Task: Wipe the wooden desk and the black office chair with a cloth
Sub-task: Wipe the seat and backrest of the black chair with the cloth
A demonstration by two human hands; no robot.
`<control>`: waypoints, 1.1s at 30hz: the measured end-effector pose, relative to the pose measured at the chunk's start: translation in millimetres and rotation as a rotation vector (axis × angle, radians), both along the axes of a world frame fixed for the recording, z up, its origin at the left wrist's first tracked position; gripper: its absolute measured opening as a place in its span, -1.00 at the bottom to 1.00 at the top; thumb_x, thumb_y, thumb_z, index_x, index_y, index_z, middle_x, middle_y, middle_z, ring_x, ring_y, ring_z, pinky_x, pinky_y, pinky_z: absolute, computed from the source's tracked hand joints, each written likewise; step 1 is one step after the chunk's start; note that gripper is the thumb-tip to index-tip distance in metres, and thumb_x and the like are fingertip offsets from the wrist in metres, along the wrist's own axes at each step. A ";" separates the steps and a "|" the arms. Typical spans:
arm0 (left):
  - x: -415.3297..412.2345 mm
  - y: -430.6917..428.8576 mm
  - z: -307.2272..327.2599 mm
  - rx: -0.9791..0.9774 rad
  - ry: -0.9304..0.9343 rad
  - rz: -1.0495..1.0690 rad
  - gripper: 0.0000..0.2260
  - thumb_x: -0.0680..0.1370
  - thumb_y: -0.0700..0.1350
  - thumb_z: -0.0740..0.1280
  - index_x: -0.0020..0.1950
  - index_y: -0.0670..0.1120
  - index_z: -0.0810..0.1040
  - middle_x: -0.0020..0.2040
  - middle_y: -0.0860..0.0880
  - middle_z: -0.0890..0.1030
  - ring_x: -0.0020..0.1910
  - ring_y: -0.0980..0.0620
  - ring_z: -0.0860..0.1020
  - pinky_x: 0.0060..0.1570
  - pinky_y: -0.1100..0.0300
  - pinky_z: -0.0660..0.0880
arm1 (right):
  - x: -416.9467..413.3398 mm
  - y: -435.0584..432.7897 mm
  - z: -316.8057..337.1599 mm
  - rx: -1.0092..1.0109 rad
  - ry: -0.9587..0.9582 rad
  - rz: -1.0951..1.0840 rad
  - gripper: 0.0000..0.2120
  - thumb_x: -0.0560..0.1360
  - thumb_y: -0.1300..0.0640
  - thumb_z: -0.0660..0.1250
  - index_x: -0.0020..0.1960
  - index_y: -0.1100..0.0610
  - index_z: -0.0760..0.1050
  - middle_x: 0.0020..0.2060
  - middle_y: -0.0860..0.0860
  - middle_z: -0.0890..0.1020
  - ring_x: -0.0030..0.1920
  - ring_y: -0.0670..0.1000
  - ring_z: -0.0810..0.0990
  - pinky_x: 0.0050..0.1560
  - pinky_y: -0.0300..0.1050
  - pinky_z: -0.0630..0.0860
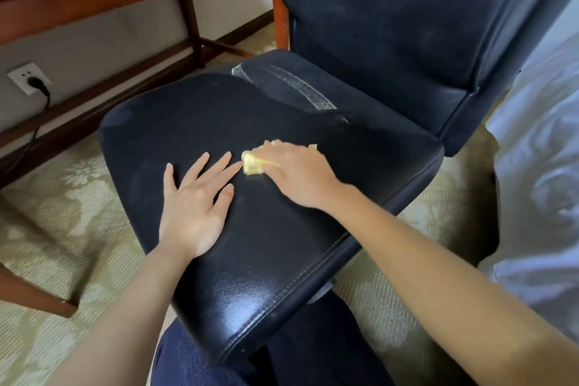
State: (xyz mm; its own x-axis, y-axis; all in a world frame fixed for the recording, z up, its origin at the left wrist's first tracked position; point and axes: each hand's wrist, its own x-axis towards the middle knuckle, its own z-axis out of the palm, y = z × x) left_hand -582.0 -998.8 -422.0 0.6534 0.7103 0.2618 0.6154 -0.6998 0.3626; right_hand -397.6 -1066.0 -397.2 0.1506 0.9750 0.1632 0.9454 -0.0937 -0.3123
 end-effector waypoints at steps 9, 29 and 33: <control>-2.2 -1.4 29.6 0.314 0.242 -0.032 -0.59 0.54 -0.03 0.06 0.23 -0.11 0.58 0.27 -0.08 0.55 0.36 -0.16 0.40 0.40 -0.25 -0.04 | 1.1 -90.0 13.9 -0.016 0.628 0.181 -0.72 0.61 0.10 0.19 0.25 -0.10 0.53 0.16 -0.23 0.59 0.19 -0.26 0.50 0.10 -0.46 0.34; 34.4 -90.6 89.5 -0.766 -0.780 0.011 -0.89 0.57 -0.15 0.31 -0.10 -0.09 0.62 -0.29 -0.02 0.64 -0.22 0.18 0.58 -0.17 0.53 0.40 | -14.2 -76.0 44.3 0.134 2.217 -0.043 -0.67 0.58 0.00 0.19 0.09 0.14 0.65 0.03 0.08 0.68 0.04 0.02 0.66 -0.13 -0.15 0.60; 23.3 -79.2 96.4 -0.843 -0.797 0.012 -0.86 0.60 -0.14 0.26 0.01 -0.11 0.61 -0.16 -0.01 0.68 -0.14 0.14 0.61 -0.08 0.42 0.49 | -8.4 -73.1 44.8 0.124 2.069 -0.062 -0.63 0.53 0.03 0.27 0.29 0.14 0.51 0.21 0.13 0.59 0.21 0.09 0.57 0.14 0.01 0.53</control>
